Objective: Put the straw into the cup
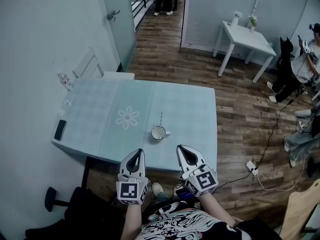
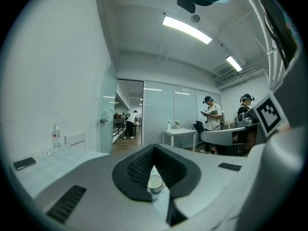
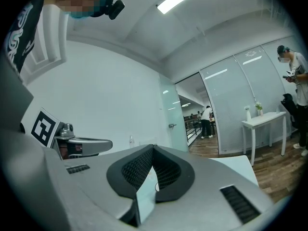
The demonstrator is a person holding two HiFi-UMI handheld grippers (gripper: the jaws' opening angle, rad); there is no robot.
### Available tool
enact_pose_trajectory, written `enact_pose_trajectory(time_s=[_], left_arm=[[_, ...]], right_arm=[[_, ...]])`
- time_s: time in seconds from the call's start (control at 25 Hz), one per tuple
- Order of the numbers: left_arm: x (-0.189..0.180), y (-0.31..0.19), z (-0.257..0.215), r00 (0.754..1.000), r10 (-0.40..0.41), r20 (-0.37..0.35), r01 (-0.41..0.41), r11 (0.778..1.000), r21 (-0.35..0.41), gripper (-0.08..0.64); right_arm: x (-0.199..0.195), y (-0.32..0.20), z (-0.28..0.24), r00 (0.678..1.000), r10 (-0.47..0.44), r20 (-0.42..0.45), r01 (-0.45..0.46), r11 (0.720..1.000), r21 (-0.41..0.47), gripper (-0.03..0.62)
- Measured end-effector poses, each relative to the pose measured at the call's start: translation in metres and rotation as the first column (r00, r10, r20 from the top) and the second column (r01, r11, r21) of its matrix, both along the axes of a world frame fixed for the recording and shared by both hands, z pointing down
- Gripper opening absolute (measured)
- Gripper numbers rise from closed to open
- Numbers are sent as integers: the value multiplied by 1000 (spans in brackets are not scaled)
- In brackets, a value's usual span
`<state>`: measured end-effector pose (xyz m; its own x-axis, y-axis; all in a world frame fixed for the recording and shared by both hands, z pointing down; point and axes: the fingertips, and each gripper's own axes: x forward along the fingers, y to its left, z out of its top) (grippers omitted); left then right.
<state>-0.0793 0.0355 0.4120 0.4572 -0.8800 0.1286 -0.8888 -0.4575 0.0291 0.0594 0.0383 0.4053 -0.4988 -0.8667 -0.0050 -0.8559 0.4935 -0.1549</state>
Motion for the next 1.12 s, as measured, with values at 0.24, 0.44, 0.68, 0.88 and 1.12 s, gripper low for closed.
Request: enact_pose_trajectory(time_s=[0.24,0.44,0.68,0.88,1.12], left_arm=[[6,10,-3,1000,-15,17,15,1000,7,12],[14,15,-3,1000,-11,26,11,1000,12,12],[15,22,-4,999,-19,34,19,1000,11,12],[7,23,-3,999,-42,34,42,999,11,12],[8,24,0,998,-44,38,44,999,6,12]], right_arm=[[5,11,-2,1000,-19,-1,19,1000,-2,6],[12,17,-2,1000,-23,4,23,1000,0,6],[9,23,0,999,-54,-1,54,999,-3,3],[7,26,3,998,-63,-14,63,998,-8,3],[12,25,9,998,-56,-6,56,998,-26,3]])
